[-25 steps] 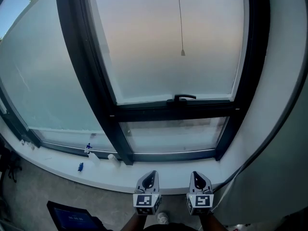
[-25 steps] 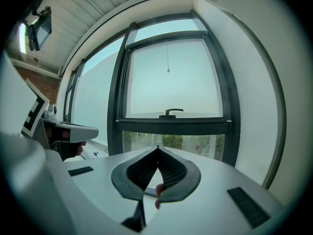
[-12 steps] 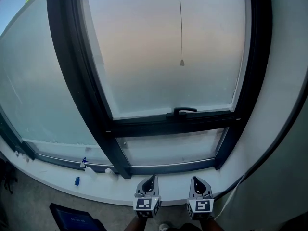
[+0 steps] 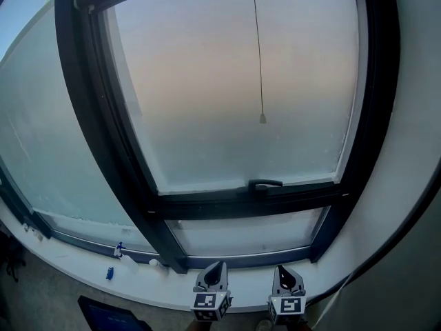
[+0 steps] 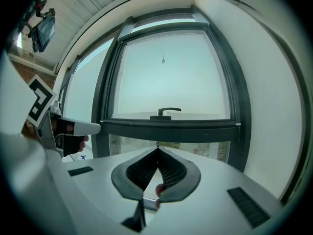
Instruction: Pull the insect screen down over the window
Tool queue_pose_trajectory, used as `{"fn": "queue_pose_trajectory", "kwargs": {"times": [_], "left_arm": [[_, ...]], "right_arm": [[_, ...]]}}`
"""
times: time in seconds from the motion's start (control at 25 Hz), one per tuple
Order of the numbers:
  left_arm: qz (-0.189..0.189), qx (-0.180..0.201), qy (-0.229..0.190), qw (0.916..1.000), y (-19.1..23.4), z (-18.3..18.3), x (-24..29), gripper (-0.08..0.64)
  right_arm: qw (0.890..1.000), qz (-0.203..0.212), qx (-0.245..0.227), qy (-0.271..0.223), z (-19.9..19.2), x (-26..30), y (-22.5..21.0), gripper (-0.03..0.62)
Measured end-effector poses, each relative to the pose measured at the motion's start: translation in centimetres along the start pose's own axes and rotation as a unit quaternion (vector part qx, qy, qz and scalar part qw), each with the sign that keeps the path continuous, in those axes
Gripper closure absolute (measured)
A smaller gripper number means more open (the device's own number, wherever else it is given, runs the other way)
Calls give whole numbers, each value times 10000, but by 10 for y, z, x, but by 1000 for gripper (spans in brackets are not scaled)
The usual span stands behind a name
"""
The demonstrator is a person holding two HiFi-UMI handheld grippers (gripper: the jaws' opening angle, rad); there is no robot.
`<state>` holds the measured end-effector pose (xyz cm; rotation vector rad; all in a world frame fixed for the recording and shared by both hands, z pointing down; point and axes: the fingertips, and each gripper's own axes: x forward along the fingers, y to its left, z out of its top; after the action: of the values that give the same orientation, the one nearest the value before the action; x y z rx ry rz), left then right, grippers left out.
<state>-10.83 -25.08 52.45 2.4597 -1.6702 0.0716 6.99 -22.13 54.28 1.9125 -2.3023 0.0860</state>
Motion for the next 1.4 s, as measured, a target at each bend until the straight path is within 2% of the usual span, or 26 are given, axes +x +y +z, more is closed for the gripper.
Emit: {"fn": "queue_pose_trajectory", "kwargs": {"times": [0.16,0.36,0.56,0.72,0.88,1.04,1.2,1.28,1.4], "left_arm": [[-17,36,-95,9999,-3,4,29,558],[163,-186,-103,9996,-5,18,61,558],[184,-24,-322,9993,-8,27,92,558],[298,60,-471,9984,-6,44,105,558],[320,153,-701,9969,1,69,120,558],[254,347,-1009,9940,10,101,134,558],[132,679,-1422,9874,16,146,140,558],[104,897,-1620,9826,20,172,145,558],[-78,1350,-1965,9711,18,202,152,558]], "right_arm": [[9998,170,75,-107,9,27,-15,589],[9979,507,237,-314,36,64,-29,589],[9962,604,209,-592,56,90,-45,589],[9940,790,480,-588,60,104,-53,589],[9902,954,589,-837,85,118,-52,589],[9899,834,440,-1060,109,136,-53,589],[9870,756,206,-1402,138,153,-56,589],[9849,687,-28,-1590,163,159,-57,589],[9773,557,-473,-1988,198,164,-60,589]]}}
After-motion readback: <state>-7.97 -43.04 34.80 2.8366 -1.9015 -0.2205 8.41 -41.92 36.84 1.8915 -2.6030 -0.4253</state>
